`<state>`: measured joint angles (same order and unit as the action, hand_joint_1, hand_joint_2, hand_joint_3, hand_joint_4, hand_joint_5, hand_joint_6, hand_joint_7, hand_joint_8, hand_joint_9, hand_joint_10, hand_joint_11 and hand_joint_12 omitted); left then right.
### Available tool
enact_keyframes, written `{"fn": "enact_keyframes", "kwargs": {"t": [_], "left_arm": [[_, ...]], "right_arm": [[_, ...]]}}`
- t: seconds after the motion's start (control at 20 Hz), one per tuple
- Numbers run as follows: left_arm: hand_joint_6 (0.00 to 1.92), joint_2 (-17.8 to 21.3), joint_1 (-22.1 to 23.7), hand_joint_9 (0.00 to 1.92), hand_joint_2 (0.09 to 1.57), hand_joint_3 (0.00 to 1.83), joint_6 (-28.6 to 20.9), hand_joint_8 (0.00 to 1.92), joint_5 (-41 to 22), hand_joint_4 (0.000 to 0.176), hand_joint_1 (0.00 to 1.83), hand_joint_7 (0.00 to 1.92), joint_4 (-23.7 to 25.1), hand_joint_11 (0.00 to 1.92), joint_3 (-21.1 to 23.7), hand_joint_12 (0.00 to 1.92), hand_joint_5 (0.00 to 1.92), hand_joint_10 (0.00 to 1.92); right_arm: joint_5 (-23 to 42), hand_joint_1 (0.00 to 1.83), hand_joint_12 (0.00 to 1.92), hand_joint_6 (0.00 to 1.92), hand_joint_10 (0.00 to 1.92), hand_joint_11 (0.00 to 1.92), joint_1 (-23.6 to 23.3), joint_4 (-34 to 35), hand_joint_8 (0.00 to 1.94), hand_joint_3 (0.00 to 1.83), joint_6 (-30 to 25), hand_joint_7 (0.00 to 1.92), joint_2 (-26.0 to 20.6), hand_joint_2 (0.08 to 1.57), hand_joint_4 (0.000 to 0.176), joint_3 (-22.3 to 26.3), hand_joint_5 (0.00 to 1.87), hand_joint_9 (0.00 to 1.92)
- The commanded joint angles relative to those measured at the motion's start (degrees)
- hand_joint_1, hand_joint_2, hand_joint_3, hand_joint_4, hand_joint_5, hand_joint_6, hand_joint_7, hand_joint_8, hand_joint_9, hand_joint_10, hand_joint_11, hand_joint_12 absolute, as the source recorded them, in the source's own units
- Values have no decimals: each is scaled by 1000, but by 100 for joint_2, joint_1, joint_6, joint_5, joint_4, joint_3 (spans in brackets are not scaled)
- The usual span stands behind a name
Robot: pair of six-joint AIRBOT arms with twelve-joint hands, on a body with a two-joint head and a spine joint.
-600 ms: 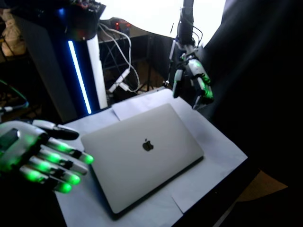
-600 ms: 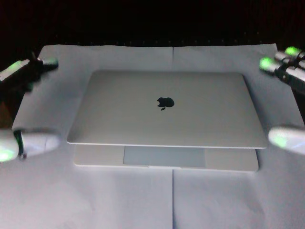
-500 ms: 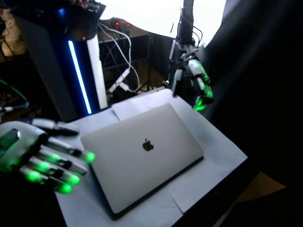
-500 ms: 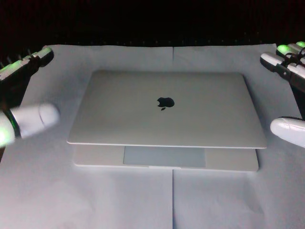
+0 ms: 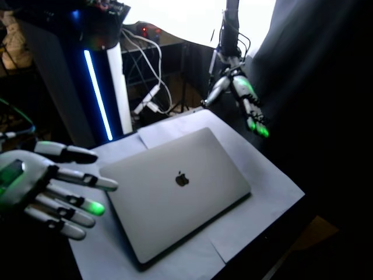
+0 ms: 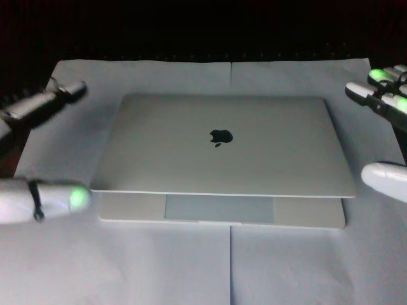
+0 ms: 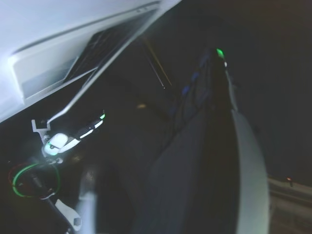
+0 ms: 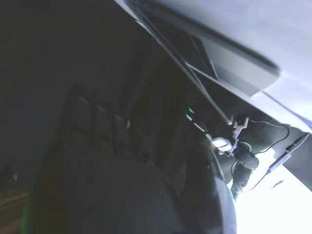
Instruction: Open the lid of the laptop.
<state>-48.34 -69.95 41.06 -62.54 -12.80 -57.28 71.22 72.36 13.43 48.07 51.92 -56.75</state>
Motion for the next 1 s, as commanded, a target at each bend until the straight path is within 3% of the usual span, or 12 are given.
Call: {"fn": "enact_keyframes", "kwargs": {"t": [0.0, 0.05, 0.1, 0.15, 0.25, 0.35, 0.6, 0.65, 0.7, 0.75, 0.8, 0.95], "left_arm": [[0, -65, 147, 0, 802, 0, -26, 0, -425, 123, 692, 0, 78, 0, -54, 0, 0, 0], [0, -105, 253, 12, 758, 0, -26, 0, -266, 112, 702, 0, 214, 0, -79, 0, 0, 2], [0, -181, 441, 2, 746, 0, -22, 0, -7, 127, 726, 0, 422, 0, -129, 0, 0, 0], [0, -225, 552, 0, 761, 0, -13, 0, 131, 167, 754, 0, 525, 0, -160, 0, 0, 0], [0, -286, 737, 0, 790, 9, 99, 0, 379, 164, 741, 0, 694, 0, -198, 0, 0, 0], [0, -309, 865, 0, 824, 16, 230, 1, 501, 176, 756, 2, 768, 0, -203, 0, 0, 0], [0, -336, 1095, 71, 836, 1, 552, 7, 780, 176, 811, 91, 867, 0, -245, 0, 0, 9], [7, -337, 1172, 111, 827, 0, 706, 15, 873, 176, 808, 132, 864, 14, -255, 6, 21, 18], [9, -339, 1191, 118, 826, 0, 746, 16, 893, 176, 809, 138, 859, 17, -258, 8, 26, 19], [9, -361, 1257, 123, 844, 3, 829, 0, 926, 171, 854, 146, 835, 0, -278, 0, 56, 2], [12, -386, 1278, 127, 858, 7, 857, 1, 920, 160, 879, 150, 792, 0, -298, 0, 78, 2], [8, -476, 1289, 165, 874, 5, 930, 7, 902, 156, 952, 172, 668, 4, -360, 2, 95, 13]], "right_arm": [[696, 0, 0, 4, 0, 0, -37, 0, 0, 12, -30, 0, 14, 1214, 144, -11, 38, 0], [696, 0, 0, 1, 0, 0, -37, 0, 0, 16, -30, 0, 15, 1230, 150, -11, 32, 0], [696, 0, 0, 0, 0, 0, -37, 0, 0, 14, -30, 0, 15, 1232, 164, -9, 18, 0], [693, 0, 0, 2, 0, 0, -30, -1, 0, 11, -31, 0, 15, 1229, 161, -7, 18, 0], [674, 0, 0, 7, 0, 0, 9, -5, 0, 12, -31, 0, 20, 1241, 147, 0, 33, 0], [647, 0, 0, 8, 0, 0, 40, -8, 0, 11, -31, 0, 30, 1248, 157, 13, 42, 0], [562, 0, 0, 15, 0, 0, 143, -10, 1, 0, -31, 3, 68, 1185, 107, 51, 79, 0], [556, 0, 0, 11, 0, 0, 209, -9, 0, 2, -31, 0, 82, 1216, 130, 78, 84, 0], [553, 0, 0, 10, 0, 0, 236, -8, 0, 1, -31, 0, 86, 1214, 135, 85, 83, 0], [550, 0, 0, 11, 0, 0, 311, -4, 0, 7, -31, 0, 99, 1227, 165, 112, 91, 0], [549, 0, 0, 17, 0, 0, 379, 11, 3, 4, -32, 6, 113, 1224, 172, 134, 111, 0], [549, 8, 0, 11, 0, 0, 488, 53, 0, 9, -32, 0, 136, 1244, 154, 178, 120, 0]]}}
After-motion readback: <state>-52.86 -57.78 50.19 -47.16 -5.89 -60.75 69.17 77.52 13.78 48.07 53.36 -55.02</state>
